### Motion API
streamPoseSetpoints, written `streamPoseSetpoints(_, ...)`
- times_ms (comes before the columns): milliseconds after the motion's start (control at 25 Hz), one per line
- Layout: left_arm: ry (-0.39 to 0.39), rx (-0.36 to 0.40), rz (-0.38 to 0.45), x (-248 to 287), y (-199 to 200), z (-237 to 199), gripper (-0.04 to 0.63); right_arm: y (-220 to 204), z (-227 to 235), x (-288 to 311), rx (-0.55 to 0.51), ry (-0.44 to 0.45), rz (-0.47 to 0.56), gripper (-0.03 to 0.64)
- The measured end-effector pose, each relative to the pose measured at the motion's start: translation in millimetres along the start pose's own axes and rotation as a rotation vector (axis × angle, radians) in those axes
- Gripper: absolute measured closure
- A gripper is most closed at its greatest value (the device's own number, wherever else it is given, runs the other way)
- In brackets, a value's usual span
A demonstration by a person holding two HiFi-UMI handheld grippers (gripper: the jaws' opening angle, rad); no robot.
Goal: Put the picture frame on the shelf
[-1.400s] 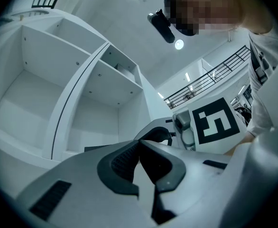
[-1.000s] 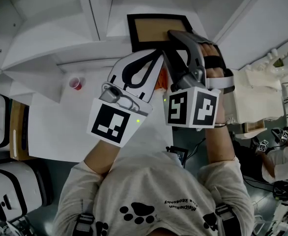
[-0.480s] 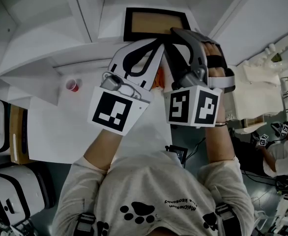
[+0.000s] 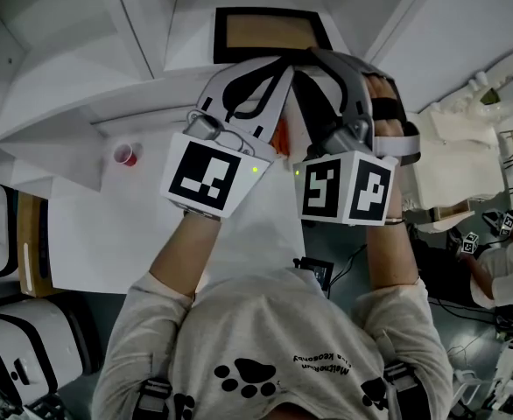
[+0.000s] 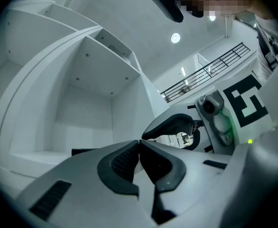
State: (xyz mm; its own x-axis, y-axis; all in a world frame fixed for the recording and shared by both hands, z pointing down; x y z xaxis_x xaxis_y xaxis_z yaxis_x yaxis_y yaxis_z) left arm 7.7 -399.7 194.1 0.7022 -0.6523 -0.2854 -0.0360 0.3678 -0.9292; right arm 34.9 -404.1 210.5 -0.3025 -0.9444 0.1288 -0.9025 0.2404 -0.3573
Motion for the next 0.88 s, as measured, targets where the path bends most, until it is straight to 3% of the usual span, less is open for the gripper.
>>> streamPoseSetpoints(320,-0.003,0.011,-0.008,4,-2,3,0.572,-4,3,-8,0.019,-0.013,-0.002,0.462)
streamPoseSetpoints(640,0.002,0.023,-0.073,2,-4,6,0.575,0,9,-25,0.089,-0.064,0.029,0.462)
streamPoseSetpoints(880,0.010,-0.016,-0.076,-7,-1,11,0.574,0,12,-42,0.264,-0.107,0.094,0.462)
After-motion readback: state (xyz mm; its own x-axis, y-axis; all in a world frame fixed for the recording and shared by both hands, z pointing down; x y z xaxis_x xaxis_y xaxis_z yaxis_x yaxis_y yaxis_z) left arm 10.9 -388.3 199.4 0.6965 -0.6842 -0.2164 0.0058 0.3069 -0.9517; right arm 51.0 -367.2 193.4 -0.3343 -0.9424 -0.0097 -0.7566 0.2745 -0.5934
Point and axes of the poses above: the fingertips, and each gripper's own axes: x forward along the fingers, z to its right, y out of its top, the point moved 2 cm from there along -x, backward along the fingers, and after that the axes turned 3 degrees about x, right-handed, at the moved point
